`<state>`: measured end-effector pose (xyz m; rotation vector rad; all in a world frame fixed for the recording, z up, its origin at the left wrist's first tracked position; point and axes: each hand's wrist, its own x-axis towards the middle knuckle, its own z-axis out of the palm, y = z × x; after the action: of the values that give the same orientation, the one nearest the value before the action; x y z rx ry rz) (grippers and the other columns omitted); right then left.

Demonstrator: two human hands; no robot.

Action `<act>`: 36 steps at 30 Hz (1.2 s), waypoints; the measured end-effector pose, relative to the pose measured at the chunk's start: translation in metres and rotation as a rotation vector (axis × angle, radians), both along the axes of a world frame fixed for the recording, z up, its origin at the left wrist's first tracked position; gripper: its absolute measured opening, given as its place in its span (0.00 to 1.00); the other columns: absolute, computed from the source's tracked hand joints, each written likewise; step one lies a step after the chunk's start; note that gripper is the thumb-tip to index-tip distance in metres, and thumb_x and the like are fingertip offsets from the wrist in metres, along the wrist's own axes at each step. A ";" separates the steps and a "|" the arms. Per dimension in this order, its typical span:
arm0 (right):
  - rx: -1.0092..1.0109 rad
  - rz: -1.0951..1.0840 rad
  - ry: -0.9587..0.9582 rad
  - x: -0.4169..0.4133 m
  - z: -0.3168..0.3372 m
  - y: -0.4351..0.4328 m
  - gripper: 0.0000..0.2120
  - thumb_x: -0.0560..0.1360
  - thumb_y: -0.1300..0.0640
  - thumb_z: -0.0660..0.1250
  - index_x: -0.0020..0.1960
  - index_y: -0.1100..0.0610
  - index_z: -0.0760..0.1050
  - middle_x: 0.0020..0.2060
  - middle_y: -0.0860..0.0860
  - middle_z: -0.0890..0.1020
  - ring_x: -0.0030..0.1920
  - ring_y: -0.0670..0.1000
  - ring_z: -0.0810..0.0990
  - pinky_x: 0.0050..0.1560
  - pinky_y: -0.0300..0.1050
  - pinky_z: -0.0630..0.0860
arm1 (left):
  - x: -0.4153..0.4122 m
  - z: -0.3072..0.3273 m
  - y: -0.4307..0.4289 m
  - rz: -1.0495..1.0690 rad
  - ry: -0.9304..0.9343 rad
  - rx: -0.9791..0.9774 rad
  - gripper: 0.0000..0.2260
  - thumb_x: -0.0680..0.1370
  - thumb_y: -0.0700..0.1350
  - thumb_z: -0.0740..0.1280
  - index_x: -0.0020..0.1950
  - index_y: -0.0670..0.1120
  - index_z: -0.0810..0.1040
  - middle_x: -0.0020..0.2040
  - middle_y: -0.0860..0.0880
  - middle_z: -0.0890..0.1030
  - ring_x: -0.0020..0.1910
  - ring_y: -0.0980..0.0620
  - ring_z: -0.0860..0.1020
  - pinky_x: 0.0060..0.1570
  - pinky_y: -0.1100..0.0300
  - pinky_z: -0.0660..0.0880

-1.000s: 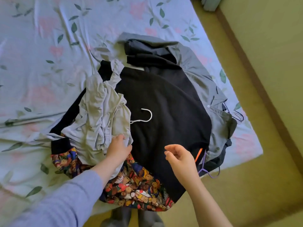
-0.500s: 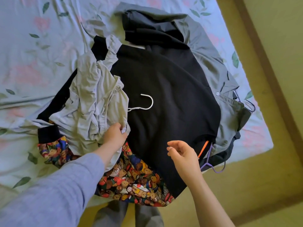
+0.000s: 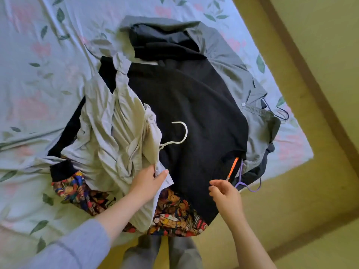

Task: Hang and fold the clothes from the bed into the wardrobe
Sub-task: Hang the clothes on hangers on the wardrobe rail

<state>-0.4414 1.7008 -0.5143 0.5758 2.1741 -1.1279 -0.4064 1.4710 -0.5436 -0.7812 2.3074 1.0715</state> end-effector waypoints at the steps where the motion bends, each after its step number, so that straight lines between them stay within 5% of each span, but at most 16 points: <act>1: 0.014 -0.027 -0.007 0.002 -0.002 0.006 0.07 0.77 0.62 0.65 0.50 0.52 0.79 0.42 0.49 0.83 0.46 0.52 0.82 0.50 0.50 0.79 | 0.002 0.006 0.006 0.000 0.021 0.005 0.18 0.79 0.57 0.62 0.34 0.49 0.66 0.31 0.53 0.71 0.33 0.55 0.72 0.32 0.60 0.62; 7: 0.087 -0.171 -0.122 0.005 -0.026 0.035 0.13 0.77 0.60 0.64 0.60 0.59 0.75 0.46 0.50 0.81 0.48 0.54 0.80 0.46 0.46 0.75 | -0.005 0.025 0.027 0.058 0.045 -0.034 0.20 0.81 0.54 0.59 0.32 0.48 0.63 0.29 0.52 0.69 0.31 0.52 0.70 0.31 0.57 0.62; 13: 0.100 -0.308 -0.294 -0.002 -0.060 0.043 0.25 0.76 0.58 0.66 0.70 0.62 0.65 0.52 0.56 0.75 0.54 0.59 0.77 0.55 0.53 0.74 | -0.014 0.029 0.034 0.015 0.034 -0.067 0.15 0.82 0.49 0.59 0.35 0.49 0.62 0.34 0.50 0.71 0.34 0.51 0.71 0.34 0.55 0.62; 17: 0.037 -0.415 -0.328 -0.004 -0.074 0.043 0.28 0.75 0.57 0.68 0.70 0.62 0.63 0.48 0.52 0.74 0.50 0.56 0.74 0.46 0.49 0.72 | -0.015 0.026 0.039 -0.039 0.010 -0.103 0.14 0.81 0.48 0.58 0.36 0.50 0.62 0.35 0.50 0.70 0.36 0.50 0.71 0.36 0.54 0.63; 21: -0.022 -0.504 -0.333 -0.001 -0.079 0.047 0.33 0.75 0.58 0.69 0.75 0.60 0.58 0.62 0.56 0.72 0.57 0.56 0.73 0.58 0.53 0.72 | -0.011 0.024 0.044 -0.044 -0.015 -0.124 0.14 0.81 0.47 0.58 0.36 0.49 0.61 0.34 0.49 0.70 0.36 0.49 0.70 0.36 0.54 0.63; 23: -0.064 -0.520 -0.349 0.002 -0.074 0.052 0.24 0.75 0.59 0.68 0.69 0.61 0.67 0.55 0.56 0.74 0.53 0.56 0.75 0.56 0.53 0.72 | -0.010 0.025 0.045 -0.030 -0.014 -0.113 0.14 0.81 0.47 0.58 0.36 0.50 0.61 0.35 0.49 0.70 0.36 0.49 0.70 0.37 0.55 0.64; 26: -0.199 -0.558 -0.320 0.003 -0.057 0.060 0.02 0.77 0.62 0.65 0.47 0.59 0.76 0.40 0.56 0.75 0.39 0.52 0.74 0.44 0.49 0.72 | -0.011 0.028 0.044 0.003 -0.008 -0.104 0.14 0.81 0.46 0.58 0.36 0.51 0.61 0.34 0.50 0.69 0.35 0.50 0.69 0.37 0.55 0.63; 31: -0.286 -0.505 -0.070 0.003 -0.020 0.046 0.07 0.78 0.62 0.60 0.41 0.58 0.69 0.35 0.54 0.72 0.38 0.52 0.69 0.39 0.45 0.66 | -0.010 0.044 0.041 0.078 -0.007 -0.104 0.13 0.82 0.46 0.56 0.37 0.49 0.62 0.35 0.50 0.69 0.38 0.47 0.70 0.40 0.54 0.65; 36: -0.322 -0.420 0.137 -0.013 0.032 0.007 0.14 0.82 0.60 0.57 0.39 0.57 0.71 0.31 0.51 0.75 0.30 0.46 0.72 0.36 0.38 0.71 | -0.004 0.077 0.034 0.135 0.051 -0.073 0.12 0.82 0.44 0.57 0.38 0.47 0.62 0.33 0.50 0.67 0.35 0.49 0.68 0.36 0.55 0.63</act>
<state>-0.4540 1.7076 -0.4824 0.8513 1.9690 -1.7457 -0.4106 1.5052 -0.4661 -0.9598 2.3768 1.0816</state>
